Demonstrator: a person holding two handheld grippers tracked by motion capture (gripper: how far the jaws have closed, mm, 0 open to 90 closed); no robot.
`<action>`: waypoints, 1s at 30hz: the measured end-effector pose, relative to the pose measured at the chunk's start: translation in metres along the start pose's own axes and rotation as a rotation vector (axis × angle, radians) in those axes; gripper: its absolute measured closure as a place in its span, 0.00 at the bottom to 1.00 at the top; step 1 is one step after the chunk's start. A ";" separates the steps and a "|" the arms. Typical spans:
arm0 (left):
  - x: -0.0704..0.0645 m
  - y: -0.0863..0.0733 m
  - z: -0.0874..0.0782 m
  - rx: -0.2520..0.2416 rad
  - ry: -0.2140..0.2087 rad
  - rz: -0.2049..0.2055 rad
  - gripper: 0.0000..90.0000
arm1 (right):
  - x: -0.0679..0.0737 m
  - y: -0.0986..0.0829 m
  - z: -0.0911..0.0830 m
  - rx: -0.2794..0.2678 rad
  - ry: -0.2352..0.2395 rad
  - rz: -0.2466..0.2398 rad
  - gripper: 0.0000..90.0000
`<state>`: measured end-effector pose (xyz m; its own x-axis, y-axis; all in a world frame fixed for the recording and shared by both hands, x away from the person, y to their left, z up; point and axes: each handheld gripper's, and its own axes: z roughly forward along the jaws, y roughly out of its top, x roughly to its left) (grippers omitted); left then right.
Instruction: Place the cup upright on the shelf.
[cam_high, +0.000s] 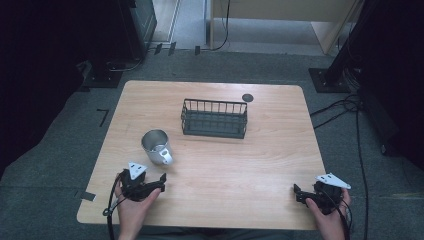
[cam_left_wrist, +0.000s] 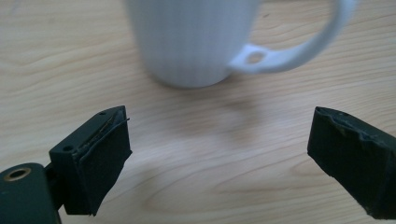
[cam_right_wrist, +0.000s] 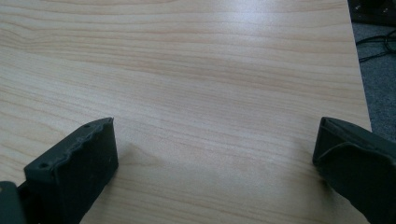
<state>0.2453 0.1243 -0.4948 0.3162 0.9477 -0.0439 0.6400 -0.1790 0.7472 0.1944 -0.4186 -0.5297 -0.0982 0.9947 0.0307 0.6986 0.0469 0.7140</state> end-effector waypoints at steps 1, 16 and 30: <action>-0.010 0.004 0.002 -0.004 -0.005 0.007 0.07 | 0.000 0.000 0.000 0.000 0.000 -0.001 0.00; -0.036 0.031 0.022 -0.056 0.185 -0.083 0.07 | 0.000 0.000 0.000 0.000 0.001 0.000 0.00; -0.009 0.007 -0.003 -0.167 0.112 -0.039 0.54 | 0.000 0.000 0.000 -0.001 0.001 0.000 0.00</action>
<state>0.2453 0.1157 -0.4869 0.2074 0.9782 -0.0081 0.5223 -0.1037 0.8464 0.1944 -0.4187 -0.5297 -0.0990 0.9946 0.0313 0.6982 0.0471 0.7144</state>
